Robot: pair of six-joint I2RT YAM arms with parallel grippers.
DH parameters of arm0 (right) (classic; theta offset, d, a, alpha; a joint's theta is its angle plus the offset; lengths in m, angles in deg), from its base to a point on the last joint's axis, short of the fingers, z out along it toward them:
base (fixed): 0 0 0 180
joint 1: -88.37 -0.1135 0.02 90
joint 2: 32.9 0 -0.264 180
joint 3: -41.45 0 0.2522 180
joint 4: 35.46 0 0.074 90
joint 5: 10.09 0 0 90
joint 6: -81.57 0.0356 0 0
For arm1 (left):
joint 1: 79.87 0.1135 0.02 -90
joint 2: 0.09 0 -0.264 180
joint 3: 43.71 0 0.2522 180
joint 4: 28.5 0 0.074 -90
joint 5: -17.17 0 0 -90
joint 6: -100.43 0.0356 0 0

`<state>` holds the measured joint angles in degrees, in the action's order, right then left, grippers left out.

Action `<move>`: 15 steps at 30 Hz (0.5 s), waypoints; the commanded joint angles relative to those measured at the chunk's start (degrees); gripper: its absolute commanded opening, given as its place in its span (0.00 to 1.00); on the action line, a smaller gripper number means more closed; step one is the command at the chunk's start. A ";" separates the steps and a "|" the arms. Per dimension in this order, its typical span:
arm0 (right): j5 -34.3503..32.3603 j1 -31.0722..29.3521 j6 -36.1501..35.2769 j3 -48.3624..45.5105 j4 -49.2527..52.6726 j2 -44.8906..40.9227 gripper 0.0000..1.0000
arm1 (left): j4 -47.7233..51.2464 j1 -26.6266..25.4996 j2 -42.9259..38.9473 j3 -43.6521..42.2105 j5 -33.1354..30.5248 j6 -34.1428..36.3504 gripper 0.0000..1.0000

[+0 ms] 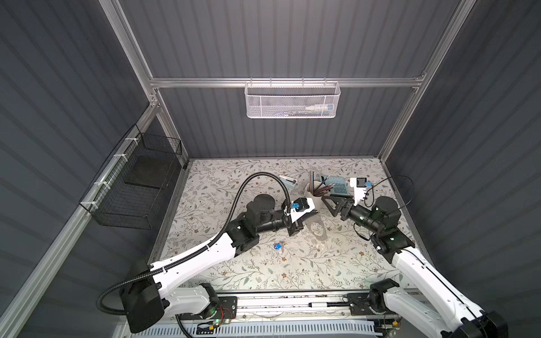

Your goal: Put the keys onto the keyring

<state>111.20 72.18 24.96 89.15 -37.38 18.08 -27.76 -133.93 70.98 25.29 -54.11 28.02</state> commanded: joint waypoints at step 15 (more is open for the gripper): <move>-5.00 0.10 -2.71 1.49 5.30 -2.18 0.84 | -0.38 -0.34 -2.97 0.64 -7.91 -2.81 0.00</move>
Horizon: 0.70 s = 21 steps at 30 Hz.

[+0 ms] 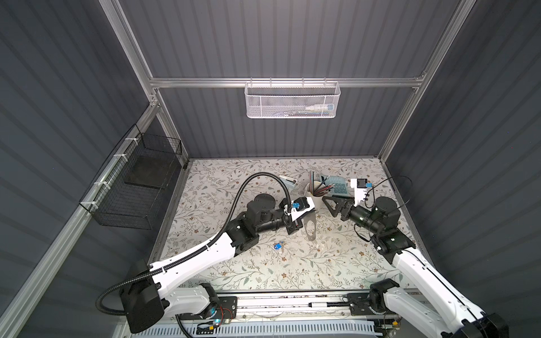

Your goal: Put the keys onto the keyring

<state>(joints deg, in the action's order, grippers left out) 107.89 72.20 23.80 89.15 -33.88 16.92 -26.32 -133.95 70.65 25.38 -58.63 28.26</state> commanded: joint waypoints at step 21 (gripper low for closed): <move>-14.88 -21.15 -10.52 2.49 14.61 12.92 0.69 | 12.53 21.47 -15.79 -6.77 -6.48 -32.77 0.00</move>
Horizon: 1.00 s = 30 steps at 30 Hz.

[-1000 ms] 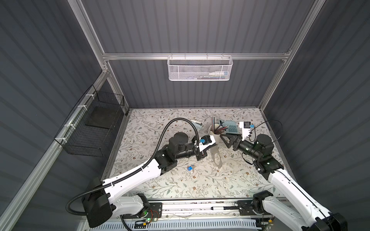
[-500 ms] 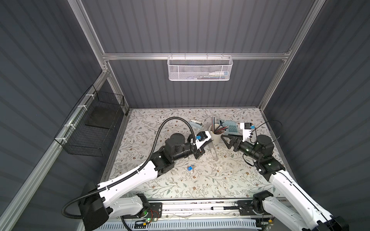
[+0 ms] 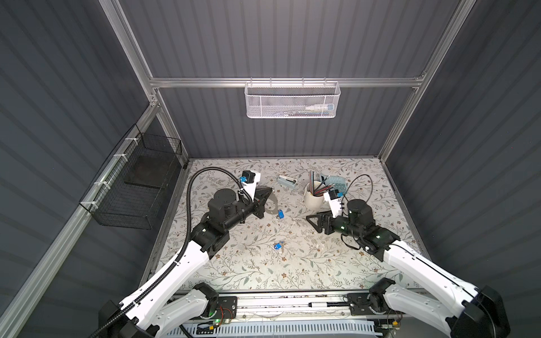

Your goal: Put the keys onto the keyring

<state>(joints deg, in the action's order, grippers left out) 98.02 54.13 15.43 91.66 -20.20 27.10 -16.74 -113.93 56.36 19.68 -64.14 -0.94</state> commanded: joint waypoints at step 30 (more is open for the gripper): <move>-14.04 -19.87 -10.22 12.34 -1.94 36.04 0.34 | 8.15 6.11 -2.92 -4.49 -0.78 -6.04 0.00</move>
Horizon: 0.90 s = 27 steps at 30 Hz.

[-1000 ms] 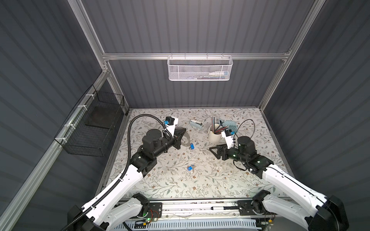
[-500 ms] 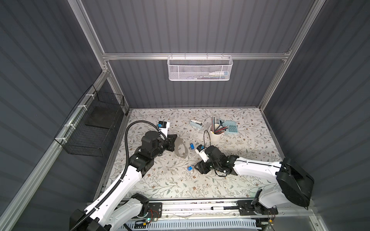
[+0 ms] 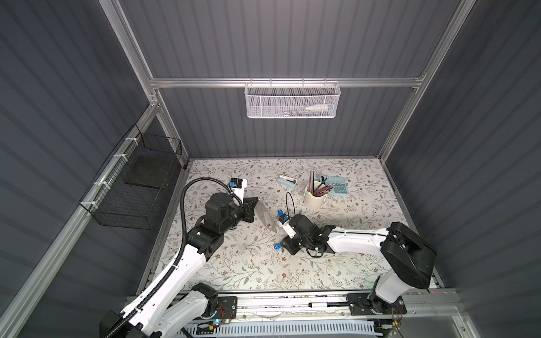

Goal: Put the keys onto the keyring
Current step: 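Lower the right gripper onto the blue key tag and close on it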

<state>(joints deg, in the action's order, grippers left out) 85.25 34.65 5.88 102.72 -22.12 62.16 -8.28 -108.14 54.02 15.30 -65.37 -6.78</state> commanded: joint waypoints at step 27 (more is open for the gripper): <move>-5.34 -0.87 -2.84 1.50 2.01 2.22 0.15 | -0.52 0.32 -0.32 0.26 0.97 0.32 0.00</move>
<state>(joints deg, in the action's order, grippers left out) 80.77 34.15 3.32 103.79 -21.16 65.40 -7.87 -108.14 54.02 15.30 -65.15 -6.76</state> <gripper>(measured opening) 0.150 0.049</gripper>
